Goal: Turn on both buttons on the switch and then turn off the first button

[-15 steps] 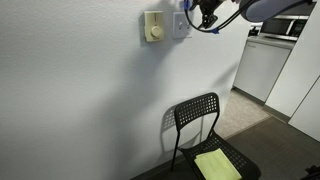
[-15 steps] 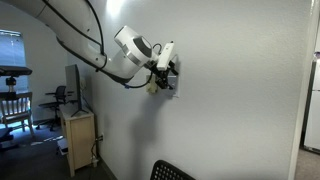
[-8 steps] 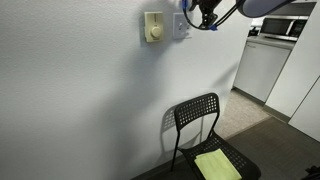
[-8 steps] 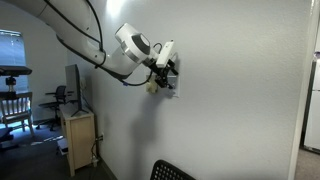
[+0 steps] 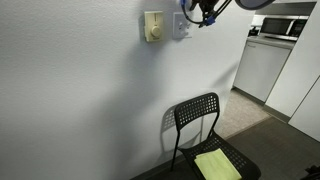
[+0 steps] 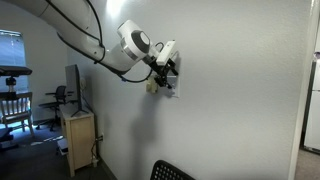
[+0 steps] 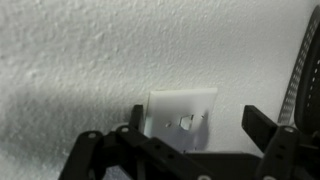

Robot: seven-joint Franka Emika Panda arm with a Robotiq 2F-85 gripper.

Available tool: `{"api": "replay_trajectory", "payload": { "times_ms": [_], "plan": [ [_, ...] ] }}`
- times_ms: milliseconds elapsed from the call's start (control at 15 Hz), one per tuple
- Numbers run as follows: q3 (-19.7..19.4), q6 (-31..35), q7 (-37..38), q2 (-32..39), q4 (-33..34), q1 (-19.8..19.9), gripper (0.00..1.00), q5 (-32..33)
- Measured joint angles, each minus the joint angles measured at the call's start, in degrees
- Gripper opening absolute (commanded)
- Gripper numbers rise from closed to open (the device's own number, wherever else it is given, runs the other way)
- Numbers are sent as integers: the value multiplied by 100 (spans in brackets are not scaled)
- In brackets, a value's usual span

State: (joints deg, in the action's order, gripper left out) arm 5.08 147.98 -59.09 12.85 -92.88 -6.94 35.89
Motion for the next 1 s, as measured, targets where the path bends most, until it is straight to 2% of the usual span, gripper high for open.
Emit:
{"api": "replay_trajectory", "payload": {
  "times_ms": [733, 1000],
  "plan": [
    [-153, -25, 289, -85, -86, 9, 100, 28],
    [-201, -397, 650, -142, -143, 8, 100, 110]
  ]
}}
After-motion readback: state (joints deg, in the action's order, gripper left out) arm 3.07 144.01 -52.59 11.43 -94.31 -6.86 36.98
